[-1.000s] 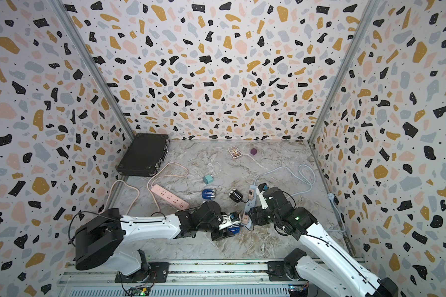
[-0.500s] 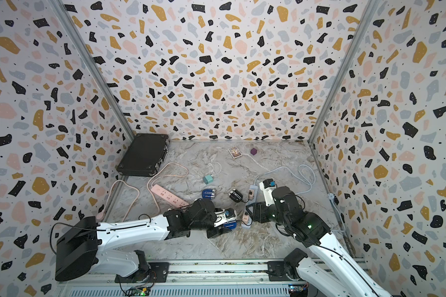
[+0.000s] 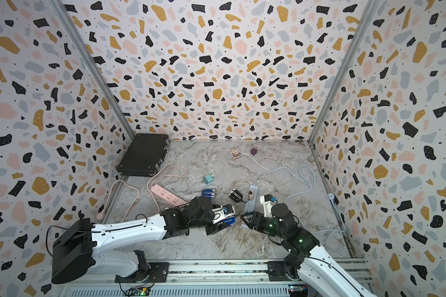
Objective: Unplug the electric shaver
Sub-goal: Remove the charging cable from the electric shaver.
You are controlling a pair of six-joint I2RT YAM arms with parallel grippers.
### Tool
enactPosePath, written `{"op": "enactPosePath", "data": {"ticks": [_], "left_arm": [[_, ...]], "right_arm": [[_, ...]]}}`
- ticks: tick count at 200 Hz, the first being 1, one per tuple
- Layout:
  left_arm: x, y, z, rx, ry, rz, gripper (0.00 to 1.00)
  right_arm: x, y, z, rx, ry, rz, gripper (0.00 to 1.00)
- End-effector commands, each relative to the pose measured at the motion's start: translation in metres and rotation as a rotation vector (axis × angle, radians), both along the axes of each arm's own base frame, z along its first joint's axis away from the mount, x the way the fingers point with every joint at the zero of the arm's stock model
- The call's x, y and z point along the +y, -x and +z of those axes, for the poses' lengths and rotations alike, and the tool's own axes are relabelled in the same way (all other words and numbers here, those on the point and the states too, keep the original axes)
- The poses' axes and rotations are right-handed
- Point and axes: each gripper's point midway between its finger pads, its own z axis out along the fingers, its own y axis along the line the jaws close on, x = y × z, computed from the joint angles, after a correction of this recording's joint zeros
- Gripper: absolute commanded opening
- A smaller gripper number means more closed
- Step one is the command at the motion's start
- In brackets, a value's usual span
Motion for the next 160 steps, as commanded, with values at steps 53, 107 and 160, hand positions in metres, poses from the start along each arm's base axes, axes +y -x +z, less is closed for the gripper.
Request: {"op": "enactPosePath", "data": {"ticks": [53,107,160], "left_arm": [[-0.017,-0.012,0.035,-0.035,0.083,0.007,0.46],[-0.019,-0.011,0.034,-0.028,0.084,0.001,0.46],[-0.018,-0.01,0.039,-0.03,0.091,0.0,0.46]], "right_arm": [[0.019,-0.004,0.052,-0.059,-0.21,0.034,0.59],[0.017,-0.005,0.043,-0.033,-0.232,0.011,0.56],[0.019,-0.007,0.03,0.0,-0.256,-0.006,0.52]]}}
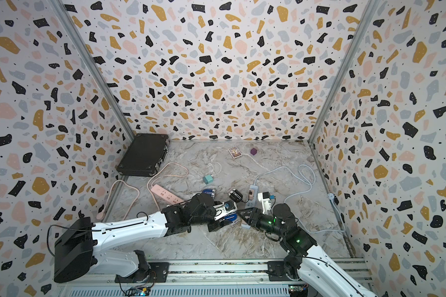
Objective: Unplug the electric shaver
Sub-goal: Remove the charging cable from the electric shaver.
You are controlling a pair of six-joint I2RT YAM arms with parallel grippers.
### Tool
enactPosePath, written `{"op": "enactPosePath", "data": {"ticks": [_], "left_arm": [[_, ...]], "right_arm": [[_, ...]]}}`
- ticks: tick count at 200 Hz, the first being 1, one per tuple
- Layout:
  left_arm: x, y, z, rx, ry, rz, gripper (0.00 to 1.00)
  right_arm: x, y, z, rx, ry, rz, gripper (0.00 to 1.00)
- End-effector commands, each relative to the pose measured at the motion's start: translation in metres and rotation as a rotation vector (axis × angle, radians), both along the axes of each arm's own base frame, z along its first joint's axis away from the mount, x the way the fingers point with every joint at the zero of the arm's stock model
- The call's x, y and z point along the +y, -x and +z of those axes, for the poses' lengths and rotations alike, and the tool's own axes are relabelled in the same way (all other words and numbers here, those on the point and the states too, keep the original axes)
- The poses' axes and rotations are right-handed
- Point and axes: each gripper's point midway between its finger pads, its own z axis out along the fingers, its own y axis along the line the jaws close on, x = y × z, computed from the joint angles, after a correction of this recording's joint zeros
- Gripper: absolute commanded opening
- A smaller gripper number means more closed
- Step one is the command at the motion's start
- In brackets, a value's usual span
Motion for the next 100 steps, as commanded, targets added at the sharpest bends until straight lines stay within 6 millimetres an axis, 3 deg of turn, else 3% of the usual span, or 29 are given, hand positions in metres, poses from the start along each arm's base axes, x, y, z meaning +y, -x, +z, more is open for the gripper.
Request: {"op": "enactPosePath", "data": {"ticks": [1,36,81,100], "left_arm": [[-0.011,-0.006,0.031,-0.03,0.079,-0.001,0.46],[-0.011,-0.005,0.033,-0.031,0.085,-0.003,0.46],[-0.011,-0.004,0.033,-0.024,0.081,-0.007,0.46],[-0.01,-0.004,0.034,-0.027,0.083,-0.005,0.46]], "right_arm": [[0.002,-0.003,0.004,-0.008,-0.043,-0.01,0.52],[0.005,-0.008,0.005,-0.018,-0.075,-0.014,0.44],[0.012,-0.011,0.008,-0.016,-0.111,0.002,0.42],[0.013,-0.011,0.008,-0.014,-0.115,0.007,0.34]]}}
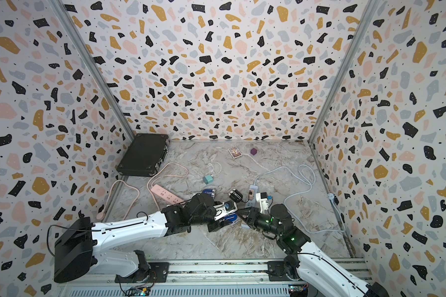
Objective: Unplug the electric shaver
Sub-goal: Remove the charging cable from the electric shaver.
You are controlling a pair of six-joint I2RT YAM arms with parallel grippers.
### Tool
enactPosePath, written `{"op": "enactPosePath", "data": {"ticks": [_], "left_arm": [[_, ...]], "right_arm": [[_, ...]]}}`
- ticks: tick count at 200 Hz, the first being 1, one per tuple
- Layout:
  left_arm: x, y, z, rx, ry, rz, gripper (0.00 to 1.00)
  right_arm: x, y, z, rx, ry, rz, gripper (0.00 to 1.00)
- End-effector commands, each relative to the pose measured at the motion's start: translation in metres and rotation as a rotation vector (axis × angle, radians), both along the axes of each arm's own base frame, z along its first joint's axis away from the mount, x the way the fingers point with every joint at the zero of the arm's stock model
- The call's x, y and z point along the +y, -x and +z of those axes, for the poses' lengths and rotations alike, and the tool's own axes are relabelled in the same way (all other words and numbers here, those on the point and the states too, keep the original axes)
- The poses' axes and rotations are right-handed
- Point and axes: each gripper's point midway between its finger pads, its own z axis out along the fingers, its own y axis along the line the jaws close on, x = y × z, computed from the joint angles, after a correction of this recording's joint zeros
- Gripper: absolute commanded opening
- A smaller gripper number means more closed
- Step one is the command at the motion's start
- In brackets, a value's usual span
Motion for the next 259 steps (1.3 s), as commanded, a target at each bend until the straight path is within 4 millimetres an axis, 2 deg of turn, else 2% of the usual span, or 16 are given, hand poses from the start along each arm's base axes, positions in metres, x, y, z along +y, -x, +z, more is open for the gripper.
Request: {"op": "enactPosePath", "data": {"ticks": [1,35,51,155,200,214,229,238,247,254,259], "left_arm": [[-0.01,-0.006,0.033,-0.034,0.088,0.0,0.46],[-0.009,-0.006,0.033,-0.037,0.085,0.001,0.46],[-0.009,-0.006,0.032,-0.037,0.085,0.001,0.46],[-0.007,-0.008,0.035,-0.054,0.079,0.013,0.46],[-0.006,-0.008,0.035,-0.057,0.077,0.013,0.46],[-0.006,-0.008,0.036,-0.058,0.08,0.012,0.46],[-0.007,-0.007,0.038,-0.056,0.085,0.008,0.46],[-0.006,-0.006,0.039,-0.055,0.088,0.006,0.46],[-0.006,-0.006,0.04,-0.057,0.091,0.006,0.46],[-0.006,-0.006,0.04,-0.057,0.09,0.006,0.46],[-0.006,-0.006,0.04,-0.057,0.089,0.006,0.46]], "right_arm": [[0.003,-0.001,0.014,-0.038,-0.046,0.011,0.33],[0.001,0.001,0.01,-0.026,-0.035,0.011,0.31],[0.001,0.002,0.009,-0.027,-0.031,0.014,0.24],[-0.001,0.004,0.005,-0.009,-0.023,0.01,0.18],[-0.003,0.005,0.004,-0.01,-0.017,0.002,0.05],[-0.003,0.004,0.005,-0.012,-0.019,0.002,0.03],[-0.002,0.004,0.004,-0.012,-0.019,0.004,0.04],[-0.002,0.003,0.005,-0.013,-0.022,0.005,0.08],[-0.001,0.003,0.004,-0.014,-0.022,0.005,0.16],[-0.002,0.003,0.004,-0.015,-0.023,0.003,0.27],[-0.001,0.002,0.004,-0.014,-0.022,0.003,0.3]]}}
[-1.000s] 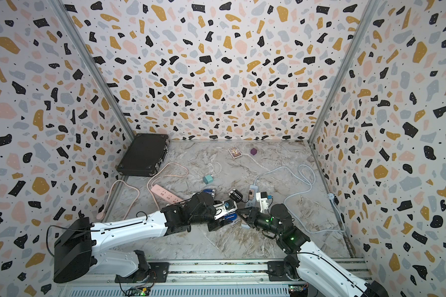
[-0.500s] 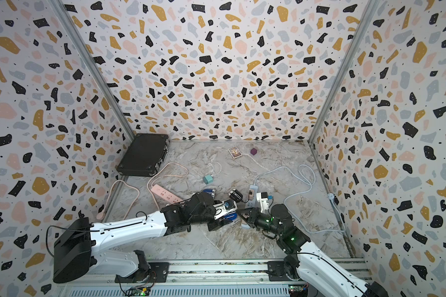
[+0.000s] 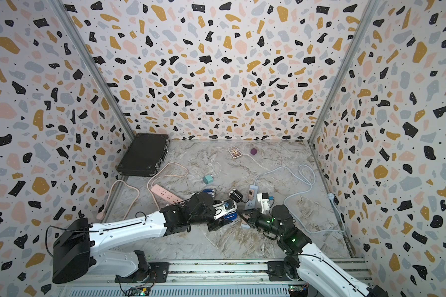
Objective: Unplug the electric shaver
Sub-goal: Remove the charging cable from the electric shaver.
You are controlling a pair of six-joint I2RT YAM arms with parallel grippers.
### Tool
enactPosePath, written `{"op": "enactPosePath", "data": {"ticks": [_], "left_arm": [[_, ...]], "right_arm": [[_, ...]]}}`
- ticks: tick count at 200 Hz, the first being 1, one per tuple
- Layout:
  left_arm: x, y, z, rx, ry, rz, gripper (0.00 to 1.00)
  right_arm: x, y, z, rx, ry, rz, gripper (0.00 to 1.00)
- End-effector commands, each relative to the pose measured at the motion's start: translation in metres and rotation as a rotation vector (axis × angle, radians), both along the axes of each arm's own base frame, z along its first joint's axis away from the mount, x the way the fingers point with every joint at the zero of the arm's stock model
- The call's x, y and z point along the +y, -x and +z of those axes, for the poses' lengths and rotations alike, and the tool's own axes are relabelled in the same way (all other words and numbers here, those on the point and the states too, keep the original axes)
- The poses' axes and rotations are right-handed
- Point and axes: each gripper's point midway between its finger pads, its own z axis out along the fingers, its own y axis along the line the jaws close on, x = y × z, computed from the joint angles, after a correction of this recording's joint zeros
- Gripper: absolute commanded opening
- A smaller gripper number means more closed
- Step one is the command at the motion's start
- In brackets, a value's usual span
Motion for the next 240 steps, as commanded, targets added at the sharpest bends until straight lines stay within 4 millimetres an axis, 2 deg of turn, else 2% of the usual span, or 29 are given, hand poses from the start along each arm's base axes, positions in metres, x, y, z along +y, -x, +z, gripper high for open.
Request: {"op": "enactPosePath", "data": {"ticks": [1,27,130,180,240], "left_arm": [[-0.006,-0.004,0.031,-0.042,0.073,-0.001,0.46],[-0.006,-0.004,0.031,-0.04,0.07,-0.002,0.46],[-0.006,-0.005,0.028,-0.038,0.059,0.0,0.46],[-0.005,-0.005,0.028,-0.041,0.055,0.002,0.46],[-0.005,-0.005,0.03,-0.041,0.059,-0.001,0.46]], "right_arm": [[0.002,0.0,0.006,-0.027,-0.02,0.011,0.31],[0.003,-0.002,0.007,-0.032,-0.024,0.006,0.35],[0.003,0.001,0.037,-0.098,-0.096,0.016,0.31],[0.001,0.001,0.019,-0.058,-0.047,0.01,0.3],[0.006,-0.004,0.016,-0.054,-0.05,0.011,0.28]]}}
